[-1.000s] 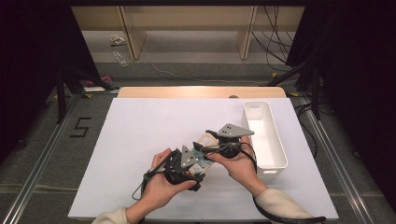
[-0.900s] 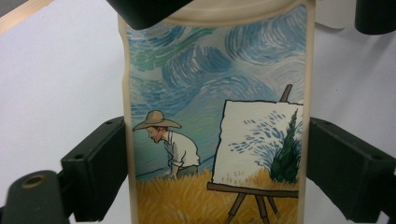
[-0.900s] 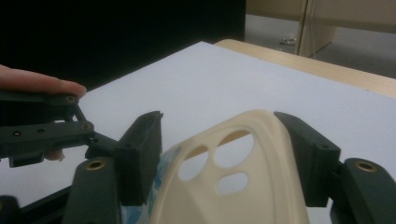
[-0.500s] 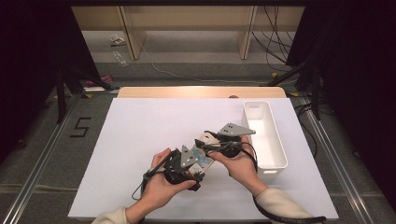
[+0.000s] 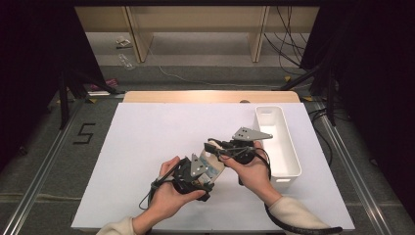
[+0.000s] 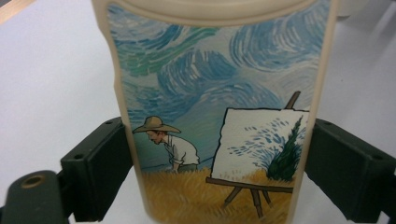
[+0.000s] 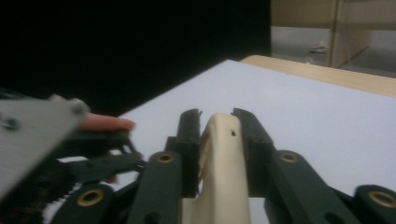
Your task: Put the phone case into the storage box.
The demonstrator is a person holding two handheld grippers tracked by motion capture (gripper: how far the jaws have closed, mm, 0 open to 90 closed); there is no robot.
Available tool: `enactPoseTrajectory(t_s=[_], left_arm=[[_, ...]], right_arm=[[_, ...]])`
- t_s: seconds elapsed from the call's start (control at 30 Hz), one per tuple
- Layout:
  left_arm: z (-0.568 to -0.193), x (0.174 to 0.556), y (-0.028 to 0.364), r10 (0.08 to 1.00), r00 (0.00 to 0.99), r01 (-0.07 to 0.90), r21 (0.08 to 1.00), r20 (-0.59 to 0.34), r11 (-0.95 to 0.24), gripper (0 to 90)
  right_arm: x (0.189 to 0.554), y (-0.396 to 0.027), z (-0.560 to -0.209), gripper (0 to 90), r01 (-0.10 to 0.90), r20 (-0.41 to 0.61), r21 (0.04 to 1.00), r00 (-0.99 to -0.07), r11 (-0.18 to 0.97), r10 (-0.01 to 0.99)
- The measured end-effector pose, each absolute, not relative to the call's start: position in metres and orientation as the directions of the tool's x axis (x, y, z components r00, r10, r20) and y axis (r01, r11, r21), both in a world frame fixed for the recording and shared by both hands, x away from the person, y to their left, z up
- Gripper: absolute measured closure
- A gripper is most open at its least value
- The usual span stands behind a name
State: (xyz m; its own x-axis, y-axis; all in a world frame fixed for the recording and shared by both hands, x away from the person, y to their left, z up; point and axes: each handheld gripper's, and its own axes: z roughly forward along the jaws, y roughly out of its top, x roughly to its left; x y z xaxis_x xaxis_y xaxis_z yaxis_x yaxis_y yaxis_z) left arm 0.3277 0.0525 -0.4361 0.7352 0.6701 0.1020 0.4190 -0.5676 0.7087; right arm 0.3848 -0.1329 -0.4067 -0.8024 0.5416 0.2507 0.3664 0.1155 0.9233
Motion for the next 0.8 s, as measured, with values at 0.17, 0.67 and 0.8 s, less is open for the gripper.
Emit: enactPoseTrajectory(t_s=[0.17,0.67,0.8], left_arm=[[-0.435,0.328,0.053,0.666,0.738,0.400,0.725,0.108,-0.561,10.9],[-0.432,0.333,0.070,0.653,0.757,0.405,0.793,-0.012,-0.454,10.0],[-0.432,0.340,0.081,0.643,0.763,0.422,0.809,-0.074,-0.408,15.5]], right_arm=[[0.379,-0.129,-0.400,79.3,0.340,0.229,0.931,-0.825,0.130,0.516],[0.381,-0.144,-0.374,79.5,0.268,0.153,0.950,-0.850,0.162,0.504],[0.383,-0.147,-0.371,79.5,0.230,0.094,0.946,-0.868,0.227,0.487]])
